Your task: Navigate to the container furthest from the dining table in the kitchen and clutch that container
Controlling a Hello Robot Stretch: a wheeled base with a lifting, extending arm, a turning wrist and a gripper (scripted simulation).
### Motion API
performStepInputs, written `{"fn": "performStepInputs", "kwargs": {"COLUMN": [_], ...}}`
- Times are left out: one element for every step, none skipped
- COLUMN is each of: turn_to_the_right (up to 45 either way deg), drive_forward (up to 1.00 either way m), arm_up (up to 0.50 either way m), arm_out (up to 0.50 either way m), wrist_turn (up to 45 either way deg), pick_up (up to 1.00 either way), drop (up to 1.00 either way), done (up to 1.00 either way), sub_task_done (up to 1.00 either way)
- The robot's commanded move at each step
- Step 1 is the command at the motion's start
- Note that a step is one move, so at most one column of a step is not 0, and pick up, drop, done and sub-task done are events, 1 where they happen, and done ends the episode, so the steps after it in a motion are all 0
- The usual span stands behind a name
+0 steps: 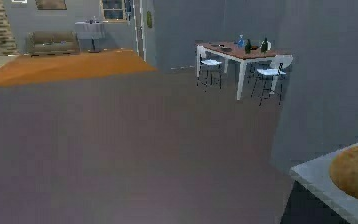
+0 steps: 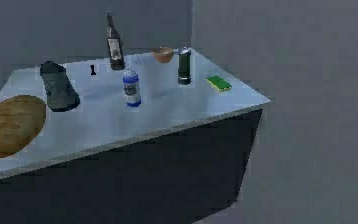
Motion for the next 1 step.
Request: {"fn": "performStepInputs", "kwargs": {"turn_to_the_right": [45.0], "drive_forward": [0.0], "arm_up": [0.0], "arm_out": [0.0], "wrist_turn": [0.0], "pick_up": [0.0], "drop": [0.0], "done": [0.0], "sub_task_done": [0.0]}}
